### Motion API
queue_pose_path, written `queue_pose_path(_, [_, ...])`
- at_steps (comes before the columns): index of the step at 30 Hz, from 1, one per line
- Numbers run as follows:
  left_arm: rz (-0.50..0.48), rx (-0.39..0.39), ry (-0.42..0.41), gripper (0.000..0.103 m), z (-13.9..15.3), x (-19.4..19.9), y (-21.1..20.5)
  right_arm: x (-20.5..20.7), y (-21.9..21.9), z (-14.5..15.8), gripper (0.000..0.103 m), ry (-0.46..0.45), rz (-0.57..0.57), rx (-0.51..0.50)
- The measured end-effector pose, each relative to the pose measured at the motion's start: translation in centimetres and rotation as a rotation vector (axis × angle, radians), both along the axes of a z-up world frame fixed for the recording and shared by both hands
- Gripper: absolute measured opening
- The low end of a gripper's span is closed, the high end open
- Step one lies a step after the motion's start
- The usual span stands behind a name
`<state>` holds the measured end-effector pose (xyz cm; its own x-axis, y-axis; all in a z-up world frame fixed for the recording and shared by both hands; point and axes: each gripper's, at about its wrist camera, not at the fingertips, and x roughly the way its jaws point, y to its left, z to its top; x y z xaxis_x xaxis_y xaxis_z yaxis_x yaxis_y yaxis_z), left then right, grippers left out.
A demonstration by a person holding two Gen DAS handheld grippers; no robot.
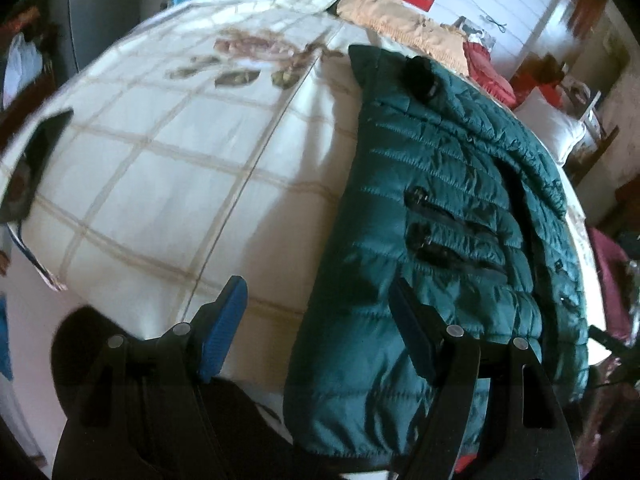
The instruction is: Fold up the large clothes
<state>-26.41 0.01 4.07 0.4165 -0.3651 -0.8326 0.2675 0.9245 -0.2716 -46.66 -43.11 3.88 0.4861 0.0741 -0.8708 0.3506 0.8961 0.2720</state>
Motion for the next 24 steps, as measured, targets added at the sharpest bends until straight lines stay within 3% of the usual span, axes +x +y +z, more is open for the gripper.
queue_pose_path(3, [-0.008,-0.032,0.071,0.074,-1.0,-0.3,0.6,-0.6,-0.4,-0.4,0.082,0.017,0.0,0.038])
queue_pose_path(9, [-0.045,-0.061,0.107,0.074,-1.5,-0.9,0.1,-1.7,-0.7,-1.5,0.083,0.043,-0.008,0.128])
queue_pose_path(12, [-0.074,-0.045,0.092,0.074,-1.5,-1.2,-0.9,-1.9,-0.4,-2.1,0.083,0.042,0.0,0.188])
queue_pose_path(22, [-0.15,-0.008,0.079,0.074,-1.6,-1.6,-2.5,-2.3,0.9,-2.7,0.085,0.01,0.063,0.226])
queue_pose_path(24, [-0.157,-0.004,0.085,0.074,-1.6,-1.6,-2.5,-2.3,1.0,-2.6,0.08,-0.001,0.071,0.238])
